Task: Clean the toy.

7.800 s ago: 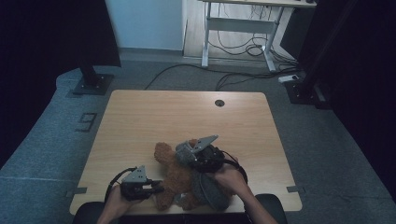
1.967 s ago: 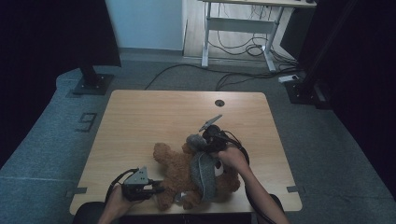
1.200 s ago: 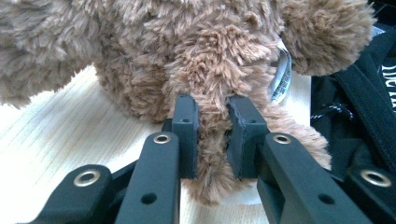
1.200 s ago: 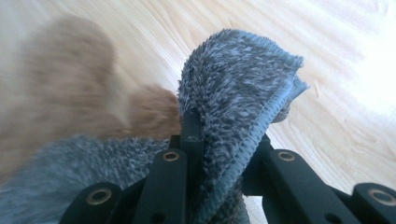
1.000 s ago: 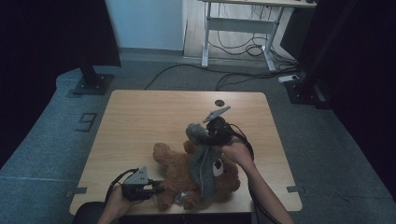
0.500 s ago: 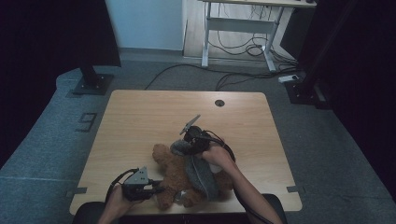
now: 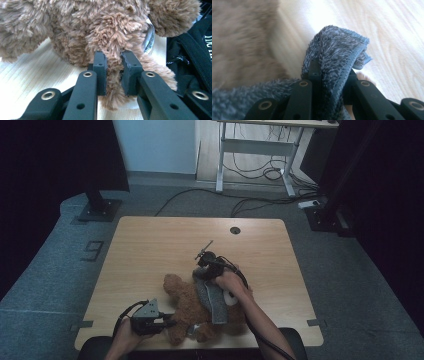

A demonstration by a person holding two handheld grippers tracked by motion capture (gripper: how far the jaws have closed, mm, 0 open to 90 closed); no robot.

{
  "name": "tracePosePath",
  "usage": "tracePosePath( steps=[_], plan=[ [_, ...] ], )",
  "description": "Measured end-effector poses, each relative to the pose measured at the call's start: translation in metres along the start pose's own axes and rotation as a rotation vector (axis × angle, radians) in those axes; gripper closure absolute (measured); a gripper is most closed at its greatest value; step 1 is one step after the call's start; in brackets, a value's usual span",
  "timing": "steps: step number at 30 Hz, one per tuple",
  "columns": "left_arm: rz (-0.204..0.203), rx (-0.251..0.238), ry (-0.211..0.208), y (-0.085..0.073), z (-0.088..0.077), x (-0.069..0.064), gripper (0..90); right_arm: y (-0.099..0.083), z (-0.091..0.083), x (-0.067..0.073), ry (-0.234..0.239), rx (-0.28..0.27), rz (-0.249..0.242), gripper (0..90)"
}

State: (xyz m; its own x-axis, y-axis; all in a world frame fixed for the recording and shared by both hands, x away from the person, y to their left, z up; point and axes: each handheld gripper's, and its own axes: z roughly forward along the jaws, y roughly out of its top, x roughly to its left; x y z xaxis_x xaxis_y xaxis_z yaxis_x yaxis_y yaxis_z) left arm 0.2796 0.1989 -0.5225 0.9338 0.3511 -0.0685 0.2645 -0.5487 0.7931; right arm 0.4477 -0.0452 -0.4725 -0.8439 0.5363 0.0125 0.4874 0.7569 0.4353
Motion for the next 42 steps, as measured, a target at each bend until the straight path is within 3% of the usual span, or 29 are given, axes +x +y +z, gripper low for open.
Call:
tracePosePath(
  steps=[8, 19, 30, 42],
  plan=[
    [-0.007, -0.003, -0.007, 0.0, 0.0, 0.001, 74.7, -0.011, -0.009, -0.026, -0.056, -0.051, 0.086, 75.7],
    [-0.008, -0.006, -0.009, -0.001, 0.0, 0.001, 74.4, -0.022, -0.033, -0.055, -0.136, -0.101, 0.134, 75.7],
    [-0.014, -0.007, -0.009, -0.001, 0.0, 0.001, 73.9, -0.044, -0.097, -0.071, -0.204, -0.191, 0.179, 75.8],
    [-0.021, -0.011, -0.015, -0.001, 0.0, 0.003, 73.7, -0.099, -0.152, -0.084, -0.286, -0.231, 0.254, 76.3]
  ],
)
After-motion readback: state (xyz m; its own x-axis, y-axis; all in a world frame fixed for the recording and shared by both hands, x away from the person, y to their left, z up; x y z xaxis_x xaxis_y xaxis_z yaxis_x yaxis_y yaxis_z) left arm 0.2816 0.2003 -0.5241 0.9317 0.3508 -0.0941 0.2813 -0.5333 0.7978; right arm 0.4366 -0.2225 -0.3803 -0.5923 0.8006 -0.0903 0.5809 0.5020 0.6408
